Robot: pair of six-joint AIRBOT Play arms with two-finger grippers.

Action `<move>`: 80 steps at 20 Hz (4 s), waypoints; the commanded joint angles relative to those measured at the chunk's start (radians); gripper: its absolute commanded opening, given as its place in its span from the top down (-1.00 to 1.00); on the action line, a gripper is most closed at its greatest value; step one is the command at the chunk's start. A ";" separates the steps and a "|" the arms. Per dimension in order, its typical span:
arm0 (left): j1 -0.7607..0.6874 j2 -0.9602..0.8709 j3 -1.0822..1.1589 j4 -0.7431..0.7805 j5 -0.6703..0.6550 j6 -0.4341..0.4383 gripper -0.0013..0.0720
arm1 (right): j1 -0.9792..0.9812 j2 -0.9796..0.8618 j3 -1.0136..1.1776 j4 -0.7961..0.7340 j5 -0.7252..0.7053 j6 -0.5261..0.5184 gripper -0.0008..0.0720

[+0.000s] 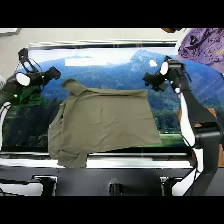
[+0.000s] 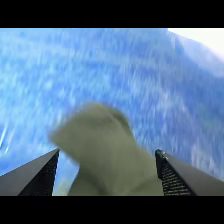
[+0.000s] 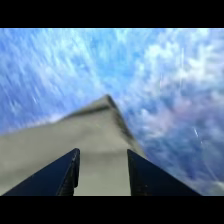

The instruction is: Fold the clothes and pants, and hang the long-sleeved shirts on hangers.

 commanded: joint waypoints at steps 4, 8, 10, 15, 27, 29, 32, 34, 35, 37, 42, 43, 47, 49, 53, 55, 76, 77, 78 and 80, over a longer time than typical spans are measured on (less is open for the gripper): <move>0.233 0.153 -0.015 0.012 -0.531 0.085 -0.37 | -0.282 0.136 -0.043 0.359 0.317 -0.614 -0.02; 0.384 0.339 -0.269 0.002 -0.624 0.117 -0.22 | -0.473 0.286 -0.408 0.524 0.366 -0.719 -0.50; 0.442 0.447 -0.425 0.003 -0.606 0.116 -0.22 | -0.537 0.362 -0.617 0.531 0.337 -0.755 -0.50; 0.475 0.596 -0.624 0.004 -0.577 0.117 -0.22 | -0.550 0.410 -0.929 0.512 0.292 -0.832 -0.50; 0.475 0.588 -0.626 -0.004 -0.571 0.060 -0.44 | -0.546 0.410 -1.170 0.552 0.179 -0.941 -0.50; 0.475 0.586 -0.626 -0.004 -0.571 0.048 -0.44 | -0.546 0.410 -1.204 0.561 0.180 -0.945 -0.49; 0.478 0.586 -0.626 -0.003 -0.573 0.002 -0.91 | -0.546 0.410 -1.234 0.557 0.170 -0.952 -0.08; 0.481 0.586 -0.626 0.002 -0.587 0.002 -0.94 | -0.546 0.410 -1.233 0.566 0.138 -0.951 0.11; 0.489 0.588 -0.630 0.005 -0.600 0.004 -0.94 | -0.546 0.410 -1.233 0.576 0.123 -0.952 0.28; 0.539 0.609 -0.676 0.005 -0.623 0.012 -0.94 | -0.546 0.410 -1.233 0.602 0.113 -0.966 0.85; 0.752 0.725 -0.943 -0.085 -0.620 0.113 -0.94 | -0.546 0.410 -1.233 0.634 0.106 -0.978 0.90; 0.763 0.718 -0.981 -0.115 -0.628 0.134 -0.94 | -0.546 0.410 -1.233 0.638 0.106 -0.978 0.90; 0.764 0.694 -1.073 -0.132 -0.642 0.185 -0.94 | -0.546 0.410 -1.233 0.687 0.111 -1.007 0.90; 0.763 0.692 -1.075 -0.154 -0.634 0.196 -0.94 | -0.546 0.410 -1.233 0.694 0.111 -1.013 0.90; 0.734 0.680 -1.075 -0.162 -0.616 0.205 -0.94 | -0.546 0.410 -1.233 0.697 0.111 -1.023 0.90; 0.703 0.647 -1.075 -0.162 -0.614 0.224 -0.94 | -0.546 0.410 -1.233 0.697 0.111 -1.024 0.90; 0.626 0.591 -1.075 -0.166 -0.567 0.292 0.01 | -0.546 0.410 -1.233 0.697 0.111 -1.027 0.90; 0.626 0.591 -1.075 -0.166 -0.567 0.292 0.01 | -0.546 0.410 -1.233 0.697 0.111 -1.027 0.90; 0.626 0.591 -1.075 -0.166 -0.569 0.292 0.01 | -0.546 0.410 -1.233 0.697 0.112 -1.027 0.90; 0.626 0.591 -1.075 -0.169 -0.571 0.293 0.01 | -0.546 0.410 -1.233 0.697 0.111 -1.027 0.90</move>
